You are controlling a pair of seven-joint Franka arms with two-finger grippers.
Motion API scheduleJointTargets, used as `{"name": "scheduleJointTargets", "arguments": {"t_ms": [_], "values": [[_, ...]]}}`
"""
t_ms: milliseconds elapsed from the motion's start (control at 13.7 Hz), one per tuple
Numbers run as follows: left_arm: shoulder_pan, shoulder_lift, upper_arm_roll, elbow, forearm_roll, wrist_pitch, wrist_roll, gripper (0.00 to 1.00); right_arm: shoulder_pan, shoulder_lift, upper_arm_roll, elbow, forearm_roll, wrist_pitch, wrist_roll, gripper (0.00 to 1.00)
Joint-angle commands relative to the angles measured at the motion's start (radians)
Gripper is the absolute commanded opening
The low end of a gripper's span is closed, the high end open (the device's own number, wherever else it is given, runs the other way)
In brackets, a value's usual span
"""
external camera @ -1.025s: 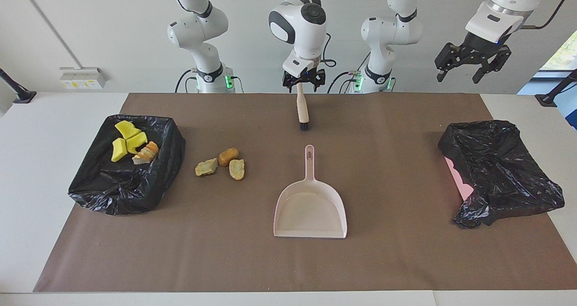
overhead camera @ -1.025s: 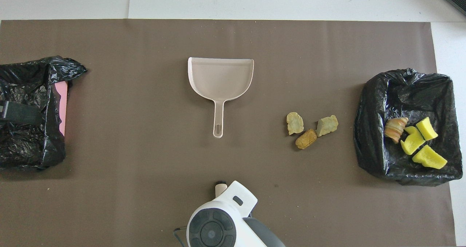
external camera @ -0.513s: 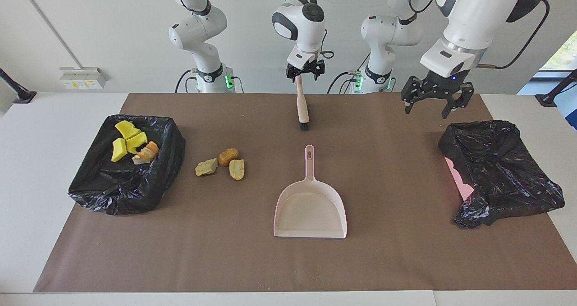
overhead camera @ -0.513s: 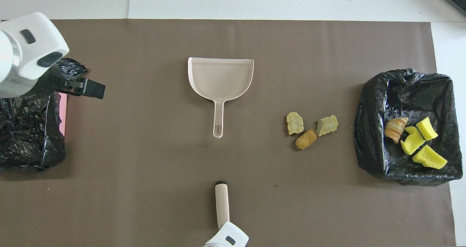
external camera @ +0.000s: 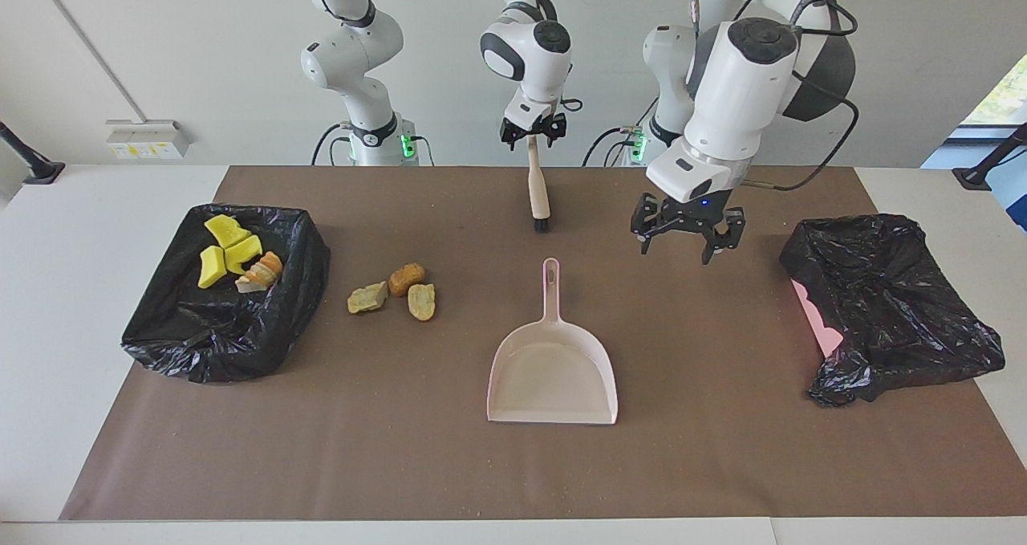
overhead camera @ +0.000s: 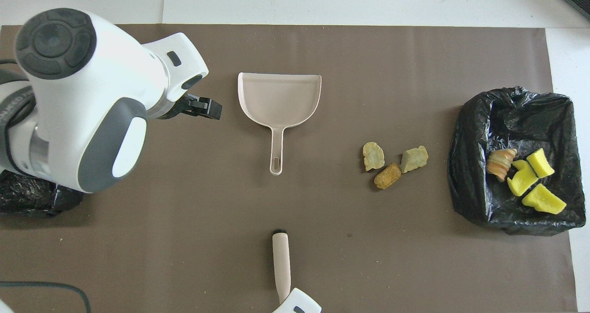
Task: Sweep and dump trash in bin
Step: 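Grasp the dustpan handle with the left gripper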
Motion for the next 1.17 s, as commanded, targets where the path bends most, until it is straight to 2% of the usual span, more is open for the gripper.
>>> {"name": "scheduleJointTargets", "arguments": {"t_ms": [0, 146, 220, 293, 586, 879, 952, 1025, 1098], "values": [[-0.098, 0.086, 0.016, -0.016, 0.009, 0.097, -0.087, 1.0, 0.004, -0.033, -0.003, -0.035, 0.043, 0.039, 0.011, 0.74], [-0.148, 0.096, 0.016, -0.062, 0.008, 0.142, -0.101, 1.0, 0.004, -0.033, -0.003, -0.051, 0.043, 0.073, 0.011, 0.2], [-0.176, 0.119, 0.018, -0.083, 0.008, 0.181, -0.134, 1.0, 0.004, -0.034, -0.003, -0.051, 0.043, 0.075, 0.015, 0.05], [-0.187, 0.133, 0.016, -0.099, 0.009, 0.223, -0.163, 1.0, 0.004, -0.031, -0.003, -0.048, 0.043, 0.076, 0.032, 0.0], [-0.236, 0.151, 0.015, -0.188, 0.008, 0.287, -0.174, 1.0, -0.017, -0.047, -0.015, -0.016, 0.027, 0.047, 0.026, 0.0], [-0.238, 0.171, 0.015, -0.205, 0.003, 0.323, -0.193, 1.0, -0.113, -0.168, -0.015, -0.011, -0.061, -0.155, -0.015, 0.0], [-0.236, 0.173, 0.015, -0.202, 0.003, 0.335, -0.193, 0.97, -0.149, -0.198, -0.015, -0.011, -0.073, -0.196, -0.043, 0.0], [-0.236, 0.174, 0.015, -0.202, 0.003, 0.358, -0.191, 0.83, -0.201, -0.229, -0.015, -0.011, -0.093, -0.245, -0.073, 0.0], [-0.236, 0.174, 0.016, -0.203, 0.003, 0.375, -0.191, 0.76, -0.256, -0.249, -0.015, -0.011, -0.131, -0.282, -0.118, 0.0]]}}
